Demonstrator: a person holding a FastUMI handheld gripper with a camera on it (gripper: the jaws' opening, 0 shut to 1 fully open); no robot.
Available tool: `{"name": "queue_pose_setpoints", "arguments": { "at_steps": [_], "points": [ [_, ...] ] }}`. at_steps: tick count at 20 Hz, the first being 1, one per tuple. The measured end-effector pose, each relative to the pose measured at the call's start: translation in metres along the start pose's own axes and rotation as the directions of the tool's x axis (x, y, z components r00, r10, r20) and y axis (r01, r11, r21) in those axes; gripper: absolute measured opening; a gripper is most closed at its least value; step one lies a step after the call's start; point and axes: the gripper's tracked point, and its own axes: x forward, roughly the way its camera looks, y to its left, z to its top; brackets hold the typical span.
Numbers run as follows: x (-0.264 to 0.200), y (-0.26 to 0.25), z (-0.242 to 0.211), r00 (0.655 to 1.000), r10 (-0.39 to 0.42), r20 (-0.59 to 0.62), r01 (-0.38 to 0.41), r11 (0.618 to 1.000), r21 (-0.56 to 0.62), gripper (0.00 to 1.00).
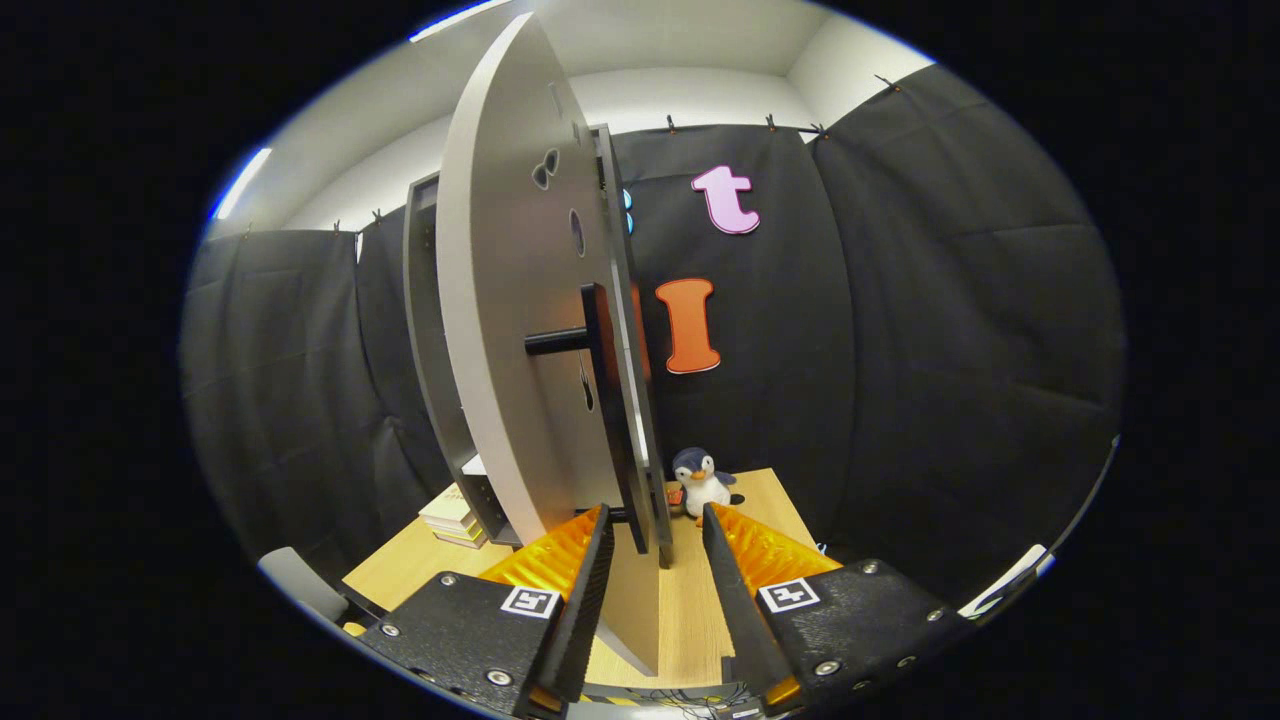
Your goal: Open the shoe cabinet door, grab the shoes and put them into the shoe cabinet, then close the shoe cabinet door.
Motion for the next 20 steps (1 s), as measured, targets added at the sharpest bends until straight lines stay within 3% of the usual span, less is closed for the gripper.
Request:
{"name": "queue_pose_setpoints", "arguments": {
  "at_steps": [15, 20],
  "points": [
    [0.01, 0.092, -0.009, 0.978, 0.21, -0.017, -0.21, 0.978, 0.009, 0.58],
    [0.022, 0.115, -0.01, 0.969, 0.247, -0.019, -0.245, 0.968, 0.051, 0.62]
  ]
}}
